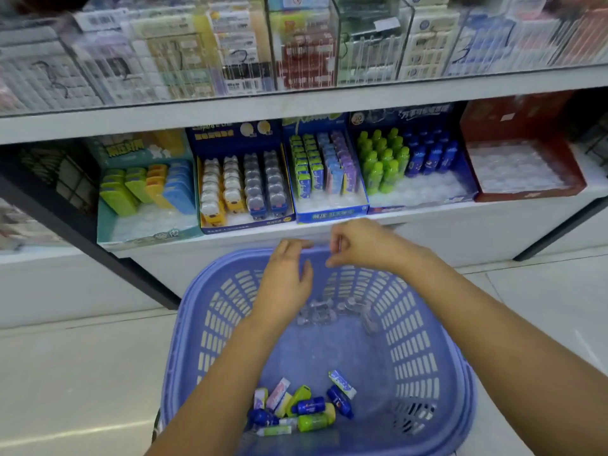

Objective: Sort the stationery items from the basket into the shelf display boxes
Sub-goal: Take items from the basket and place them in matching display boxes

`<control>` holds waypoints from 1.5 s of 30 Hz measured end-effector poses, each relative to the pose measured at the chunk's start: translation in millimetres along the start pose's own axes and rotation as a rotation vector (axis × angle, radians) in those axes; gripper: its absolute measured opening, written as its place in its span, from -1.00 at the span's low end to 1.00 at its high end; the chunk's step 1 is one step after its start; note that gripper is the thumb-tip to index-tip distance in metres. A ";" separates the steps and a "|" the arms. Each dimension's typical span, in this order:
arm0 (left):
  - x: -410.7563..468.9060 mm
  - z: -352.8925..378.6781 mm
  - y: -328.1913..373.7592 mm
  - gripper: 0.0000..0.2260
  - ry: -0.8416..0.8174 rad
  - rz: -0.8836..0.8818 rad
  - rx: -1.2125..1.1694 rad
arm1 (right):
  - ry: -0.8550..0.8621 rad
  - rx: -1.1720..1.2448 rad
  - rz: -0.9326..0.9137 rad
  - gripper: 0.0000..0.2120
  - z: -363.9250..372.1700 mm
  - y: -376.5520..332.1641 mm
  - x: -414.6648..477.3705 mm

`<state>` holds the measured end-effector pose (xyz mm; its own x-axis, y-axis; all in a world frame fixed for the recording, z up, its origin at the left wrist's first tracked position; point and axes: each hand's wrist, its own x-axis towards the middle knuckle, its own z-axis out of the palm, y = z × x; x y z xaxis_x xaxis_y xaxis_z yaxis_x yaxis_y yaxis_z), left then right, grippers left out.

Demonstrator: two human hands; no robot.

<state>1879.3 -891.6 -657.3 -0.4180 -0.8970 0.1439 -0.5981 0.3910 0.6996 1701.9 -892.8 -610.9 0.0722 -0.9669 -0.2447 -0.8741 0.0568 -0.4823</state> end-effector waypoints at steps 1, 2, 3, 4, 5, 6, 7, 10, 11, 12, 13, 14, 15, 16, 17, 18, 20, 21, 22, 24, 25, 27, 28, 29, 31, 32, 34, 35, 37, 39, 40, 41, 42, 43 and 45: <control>-9.5 7.5 -12.3 -0.70 -0.076 -0.084 0.012 | -0.195 -0.052 0.063 -0.75 25.8 4.1 -5.5; -20.3 16.1 -24.9 -0.69 -0.213 -0.168 0.058 | -0.362 -0.108 0.122 -0.67 50.8 9.3 -11.1; -32.7 25.4 -37.8 -0.66 -0.391 -0.234 0.126 | -0.502 -0.145 0.174 -0.57 75.2 16.2 -17.2; -46.1 34.9 -50.6 -0.60 -0.572 -0.284 0.182 | -0.616 -0.150 0.226 -0.46 97.6 24.0 -23.0; -59.3 43.8 -62.7 -0.52 -0.733 -0.325 0.224 | -0.698 -0.122 0.284 -0.36 118.1 32.0 -28.8; -71.1 51.6 -73.0 -0.44 -0.860 -0.364 0.266 | -0.758 -0.090 0.339 -0.28 135.8 39.0 -34.4; -79.9 58.3 -81.5 -0.40 -0.947 -0.390 0.313 | -0.801 -0.087 0.375 -0.22 151.0 44.8 -39.7; -93.1 71.7 -92.7 -0.56 -1.102 -0.394 0.407 | -0.855 -0.142 0.392 -0.20 186.9 54.0 -52.3; -95.5 75.7 -93.5 -0.60 -1.135 -0.378 0.426 | -0.847 -0.126 0.394 -0.20 196.1 54.2 -54.0; -98.3 80.6 -94.2 -0.58 -1.159 -0.360 0.440 | -0.836 -0.094 0.393 -0.19 203.9 54.0 -54.0; -102.1 86.2 -95.3 -0.52 -1.169 -0.347 0.450 | -0.833 -0.059 0.392 -0.22 211.5 53.6 -53.1; -106.1 92.2 -95.8 -0.45 -1.164 -0.342 0.452 | -0.842 -0.034 0.387 -0.29 218.8 52.4 -52.5; -109.5 97.7 -96.0 -0.41 -1.151 -0.333 0.454 | -0.856 -0.017 0.377 -0.37 226.6 50.6 -52.8; -111.3 102.6 -96.4 -0.41 -1.140 -0.322 0.458 | -0.874 -0.008 0.362 -0.42 235.4 48.5 -53.2; -111.7 106.4 -97.9 -0.45 -1.143 -0.316 0.470 | -0.891 -0.007 0.337 -0.44 244.1 45.7 -54.3; -111.2 109.6 -100.3 -0.50 -1.166 -0.321 0.479 | -0.903 -0.022 0.308 -0.44 252.1 41.7 -54.9; -109.0 114.4 -106.6 -0.62 -1.242 -0.338 0.493 | -0.921 -0.095 0.257 -0.46 264.1 36.4 -53.1; -108.2 115.7 -109.3 -0.64 -1.273 -0.338 0.496 | -0.942 -0.134 0.238 -0.49 267.1 35.6 -50.7; -108.9 117.6 -112.1 -0.63 -1.292 -0.334 0.495 | -0.969 -0.163 0.221 -0.53 268.6 36.1 -48.2; -111.8 118.6 -115.2 -0.59 -1.291 -0.330 0.476 | -0.986 -0.214 0.178 -0.59 267.3 39.9 -46.5; -112.9 117.3 -114.8 -0.58 -1.275 -0.333 0.458 | -0.968 -0.237 0.153 -0.62 265.1 43.3 -47.1; -112.3 113.7 -115.0 -0.65 -1.244 -0.351 0.413 | -0.916 -0.216 0.170 -0.67 258.5 52.2 -49.7; -109.9 111.6 -115.8 -0.71 -1.228 -0.370 0.372 | -0.896 -0.188 0.194 -0.69 252.5 56.9 -49.8; -106.4 108.4 -116.5 -0.78 -1.206 -0.412 0.314 | -0.883 -0.150 0.223 -0.71 244.4 61.2 -48.5; -96.5 101.6 -117.1 -0.83 -1.121 -0.566 0.114 | -0.859 0.015 0.315 -0.78 222.6 66.4 -43.1; -90.4 98.8 -117.6 -0.73 -1.046 -0.670 -0.036 | -0.838 0.138 0.367 -0.81 210.6 67.3 -39.5; -77.3 89.4 -109.9 -0.70 -0.843 -0.893 -0.416 | -0.770 0.363 0.425 -0.84 182.9 63.0 -32.5; -70.6 83.4 -102.0 -0.76 -0.732 -0.986 -0.624 | -0.732 0.455 0.437 -0.88 168.5 58.9 -30.3; -59.0 71.1 -85.6 -0.93 -0.531 -1.097 -0.993 | -0.671 0.575 0.422 -0.91 140.0 48.6 -26.5; -50.6 58.9 -69.9 -0.95 -0.434 -1.083 -1.199 | -0.626 0.554 0.371 -0.90 114.5 37.9 -25.1; -48.3 53.1 -60.9 -0.94 -0.426 -1.043 -1.238 | -0.597 0.502 0.348 -0.91 103.9 33.2 -25.3; -48.2 48.1 -52.0 -0.94 -0.427 -0.997 -1.231 | -0.566 0.453 0.324 -0.89 94.7 28.7 -26.2; -48.8 43.6 -42.9 -0.95 -0.419 -0.948 -1.193 | -0.535 0.421 0.306 -0.85 87.5 24.5 -27.5; -49.0 39.9 -34.8 -0.91 -0.389 -0.902 -1.133 | -0.511 0.413 0.298 -0.81 81.1 20.1 -29.6; -47.3 31.8 -20.7 -0.79 -0.287 -0.814 -1.010 | -0.460 0.456 0.280 -0.79 70.2 10.5 -37.4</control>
<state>1889.8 -850.7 -700.8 -0.3880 -0.6765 -0.6259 -0.0297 -0.6696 0.7422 1723.7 -838.5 -665.9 0.1579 -0.7028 -0.6936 -0.6082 0.4842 -0.6291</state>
